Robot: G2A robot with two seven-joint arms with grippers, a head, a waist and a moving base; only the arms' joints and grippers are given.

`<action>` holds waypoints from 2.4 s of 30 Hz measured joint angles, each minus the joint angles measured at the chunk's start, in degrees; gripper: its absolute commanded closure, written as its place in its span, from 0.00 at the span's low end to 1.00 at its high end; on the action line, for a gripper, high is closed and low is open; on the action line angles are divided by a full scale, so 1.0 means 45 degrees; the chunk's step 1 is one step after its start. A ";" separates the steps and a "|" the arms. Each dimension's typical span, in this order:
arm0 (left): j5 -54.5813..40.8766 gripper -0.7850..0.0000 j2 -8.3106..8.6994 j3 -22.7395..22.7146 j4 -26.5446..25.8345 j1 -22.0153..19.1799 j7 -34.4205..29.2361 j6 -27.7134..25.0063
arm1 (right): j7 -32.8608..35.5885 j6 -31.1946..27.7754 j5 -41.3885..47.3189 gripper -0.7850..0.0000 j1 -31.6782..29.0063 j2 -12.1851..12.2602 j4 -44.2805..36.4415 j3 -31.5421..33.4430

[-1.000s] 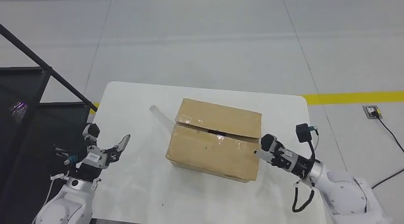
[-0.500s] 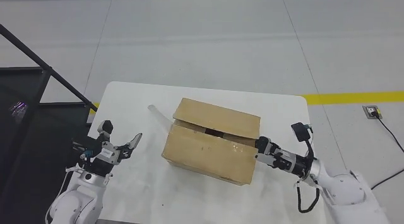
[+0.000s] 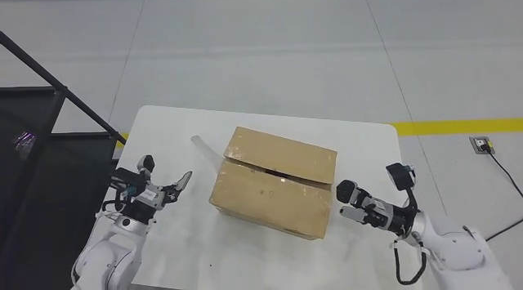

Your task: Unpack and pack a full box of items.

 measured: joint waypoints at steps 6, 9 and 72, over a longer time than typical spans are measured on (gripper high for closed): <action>0.1235 0.00 0.0024 0.0634 0.1553 -0.0695 -0.0347 -0.0428 | -0.0695 -0.0294 -0.0562 0.00 -0.0580 0.0058 -0.0459 0.0149; 0.1441 0.00 -0.0012 0.1045 0.2397 -0.1102 -0.0294 -0.0621 | -0.1045 -0.0206 -0.0912 0.00 -0.0837 0.0087 -0.0674 0.0246; 0.2442 0.00 0.0591 0.0807 0.1180 -0.0001 0.2412 -0.5758 | -0.0926 -0.2583 -0.3697 0.00 -0.0644 0.3439 -0.3011 -0.3964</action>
